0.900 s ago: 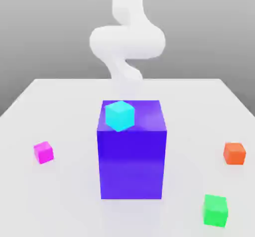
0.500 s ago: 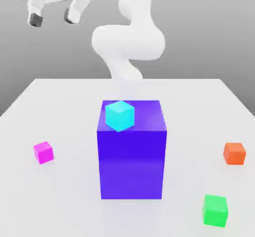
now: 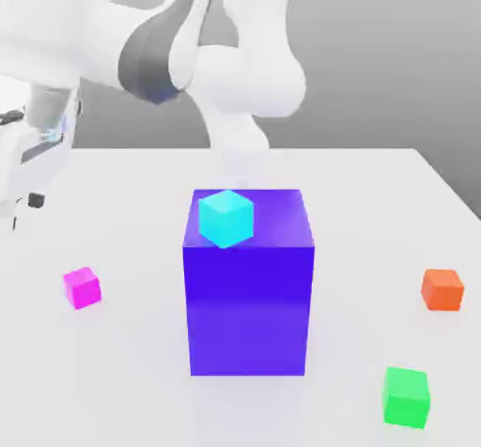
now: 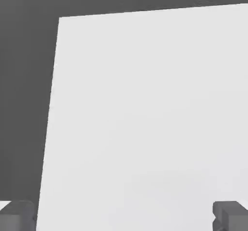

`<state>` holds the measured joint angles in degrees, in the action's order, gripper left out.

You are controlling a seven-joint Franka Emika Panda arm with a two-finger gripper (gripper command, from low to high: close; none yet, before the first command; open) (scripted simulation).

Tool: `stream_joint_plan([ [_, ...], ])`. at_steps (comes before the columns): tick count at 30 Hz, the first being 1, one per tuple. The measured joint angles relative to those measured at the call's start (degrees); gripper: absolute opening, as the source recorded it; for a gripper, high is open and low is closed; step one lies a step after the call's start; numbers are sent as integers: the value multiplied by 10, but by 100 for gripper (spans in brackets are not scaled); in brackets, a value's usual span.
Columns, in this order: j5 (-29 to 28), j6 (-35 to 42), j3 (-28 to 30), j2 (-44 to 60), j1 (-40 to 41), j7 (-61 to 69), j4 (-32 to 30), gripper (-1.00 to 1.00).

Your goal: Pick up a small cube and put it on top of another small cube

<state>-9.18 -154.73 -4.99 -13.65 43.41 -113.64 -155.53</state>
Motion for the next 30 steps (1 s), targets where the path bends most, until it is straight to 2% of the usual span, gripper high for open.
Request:
stream_joint_plan([
  [7,14,-56,26,70,66,-133,-57,0],
  [13,82,-105,50,126,106,-202,-102,0],
  [19,106,-157,40,188,109,-202,-91,0],
  [27,104,-233,46,281,105,-201,-77,0],
  [28,103,-240,48,291,104,-200,-77,-100],
  [30,103,-241,48,291,104,-200,-77,-100],
])
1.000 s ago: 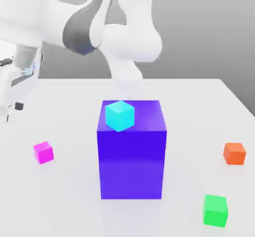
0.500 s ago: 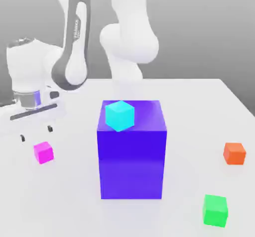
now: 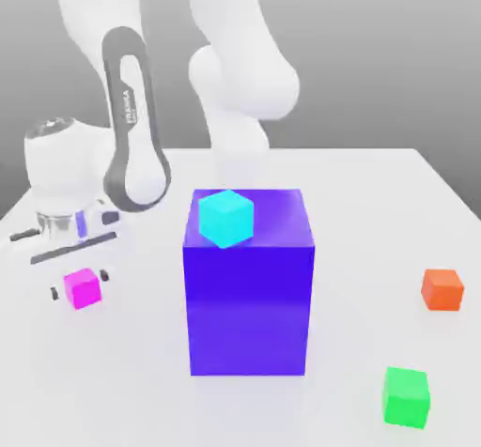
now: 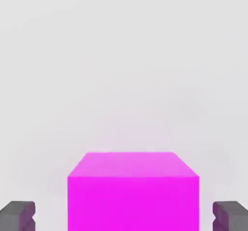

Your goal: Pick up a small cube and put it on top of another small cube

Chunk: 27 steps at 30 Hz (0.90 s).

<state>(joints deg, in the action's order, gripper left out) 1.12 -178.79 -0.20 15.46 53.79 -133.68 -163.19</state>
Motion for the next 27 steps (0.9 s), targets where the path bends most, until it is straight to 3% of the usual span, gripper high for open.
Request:
stream_joint_plan([
  [6,1,4,-2,-6,1,0,0,-100],
  [19,-7,121,-5,-149,7,-5,-27,-100],
  [22,19,132,-37,-142,20,56,6,-100],
  [27,33,160,-116,-107,-82,158,82,-100],
])
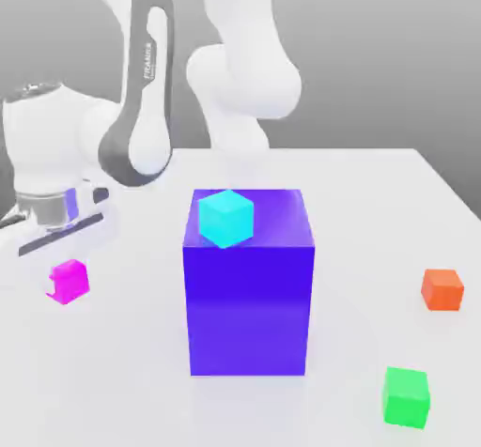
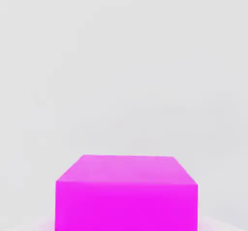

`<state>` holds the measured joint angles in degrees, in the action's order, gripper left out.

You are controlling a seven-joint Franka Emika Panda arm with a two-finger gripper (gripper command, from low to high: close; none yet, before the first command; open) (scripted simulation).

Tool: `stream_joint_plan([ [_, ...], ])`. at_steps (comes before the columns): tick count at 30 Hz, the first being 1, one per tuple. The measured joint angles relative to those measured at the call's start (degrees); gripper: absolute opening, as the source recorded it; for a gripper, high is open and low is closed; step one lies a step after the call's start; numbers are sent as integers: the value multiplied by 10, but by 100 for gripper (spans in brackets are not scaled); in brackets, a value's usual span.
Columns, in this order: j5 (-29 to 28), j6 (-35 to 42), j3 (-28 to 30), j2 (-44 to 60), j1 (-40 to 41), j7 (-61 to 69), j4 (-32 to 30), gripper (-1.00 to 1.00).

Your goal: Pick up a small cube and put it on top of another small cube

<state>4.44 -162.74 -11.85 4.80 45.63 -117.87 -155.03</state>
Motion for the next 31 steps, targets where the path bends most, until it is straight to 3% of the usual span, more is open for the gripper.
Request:
stream_joint_plan([
  [12,-76,66,-177,76,-161,159,170,-100],
  [20,-159,138,-262,69,-303,113,172,-100],
  [27,-268,92,-199,143,-372,16,165,-100],
  [28,-284,82,-185,156,-383,5,166,100],
  [31,-284,82,-185,156,-383,5,166,100],
])
